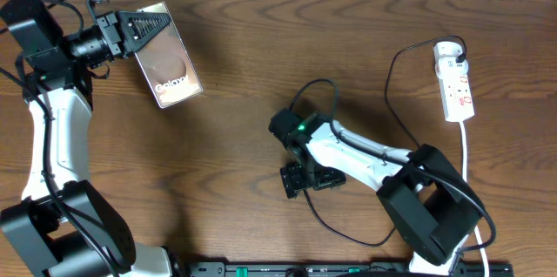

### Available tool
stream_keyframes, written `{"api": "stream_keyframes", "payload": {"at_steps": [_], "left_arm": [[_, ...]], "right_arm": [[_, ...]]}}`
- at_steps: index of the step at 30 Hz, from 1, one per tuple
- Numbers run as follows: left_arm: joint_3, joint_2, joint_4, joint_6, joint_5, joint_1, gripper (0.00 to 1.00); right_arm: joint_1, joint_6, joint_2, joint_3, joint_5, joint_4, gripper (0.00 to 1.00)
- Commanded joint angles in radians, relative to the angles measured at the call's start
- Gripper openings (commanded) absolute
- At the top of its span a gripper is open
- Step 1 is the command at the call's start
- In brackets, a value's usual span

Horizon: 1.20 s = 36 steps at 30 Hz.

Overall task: Plug charger to phone and switch on socket
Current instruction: 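Move the right gripper down to the black cable's plug end, then grasp the cable plug with the right gripper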

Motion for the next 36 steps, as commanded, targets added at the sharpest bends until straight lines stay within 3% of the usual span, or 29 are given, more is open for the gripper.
{"api": "stream_keyframes", "payload": {"at_steps": [1,10,23,31,36], "left_arm": [[0.003,-0.003,0.008,0.011,0.019,0.004,0.07],[0.003,-0.003,0.008,0.010,0.019,0.004,0.08],[0.003,-0.003,0.008,0.011,0.019,0.004,0.07],[0.002,-0.003,0.008,0.010,0.020,0.004,0.07],[0.002,-0.003,0.008,0.010,0.020,0.004,0.08]], "right_arm": [[0.011,-0.018,0.050,0.022,-0.021,-0.010,0.84],[0.021,-0.005,0.165,0.090,-0.021,-0.096,0.75],[0.033,0.032,0.204,0.144,-0.021,-0.075,0.62],[0.033,0.051,0.204,0.144,-0.016,-0.064,0.41],[0.033,0.059,0.204,0.144,-0.014,-0.064,0.39]]}}
